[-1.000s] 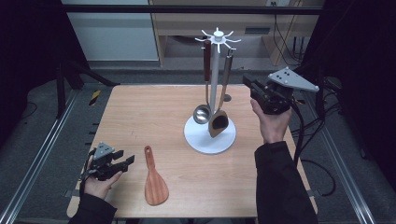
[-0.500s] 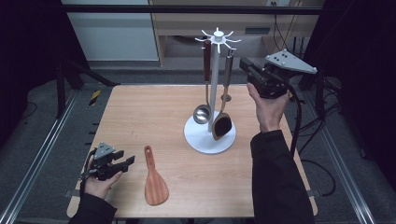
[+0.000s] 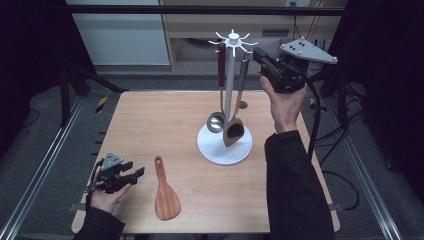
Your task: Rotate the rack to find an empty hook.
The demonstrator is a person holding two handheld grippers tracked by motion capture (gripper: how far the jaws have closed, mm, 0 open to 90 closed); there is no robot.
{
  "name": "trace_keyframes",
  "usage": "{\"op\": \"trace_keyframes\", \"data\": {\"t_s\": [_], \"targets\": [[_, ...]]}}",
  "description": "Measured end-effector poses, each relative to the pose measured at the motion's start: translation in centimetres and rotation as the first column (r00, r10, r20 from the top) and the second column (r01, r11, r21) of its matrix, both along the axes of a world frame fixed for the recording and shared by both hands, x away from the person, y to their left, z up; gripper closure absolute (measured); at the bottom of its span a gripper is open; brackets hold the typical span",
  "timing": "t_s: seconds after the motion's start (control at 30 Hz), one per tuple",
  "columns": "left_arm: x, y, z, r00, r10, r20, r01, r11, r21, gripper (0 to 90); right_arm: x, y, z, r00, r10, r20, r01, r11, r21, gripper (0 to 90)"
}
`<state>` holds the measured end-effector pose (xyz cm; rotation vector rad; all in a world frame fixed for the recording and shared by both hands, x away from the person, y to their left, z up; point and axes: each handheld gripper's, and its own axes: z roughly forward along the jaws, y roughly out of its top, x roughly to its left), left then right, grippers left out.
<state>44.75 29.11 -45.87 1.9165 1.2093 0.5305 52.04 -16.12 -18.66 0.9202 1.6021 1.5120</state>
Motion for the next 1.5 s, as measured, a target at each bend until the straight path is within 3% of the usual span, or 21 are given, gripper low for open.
{"op": "trace_keyframes", "data": {"t_s": [0.87,1.5], "targets": [[0.1,0.0,0.0,1.0000,-0.004,-0.007,0.004,1.0000,0.004,45.4,-0.2,1.6,0.1,0.9970,0.076,-0.011,-0.076,0.997,-0.021,90.0],[0.1,0.0,0.0,0.9999,-0.003,-0.011,0.003,1.0000,0.002,45.4,-0.6,2.2,-0.1,0.9970,0.077,-0.009,-0.077,0.997,-0.027,90.0]]}}
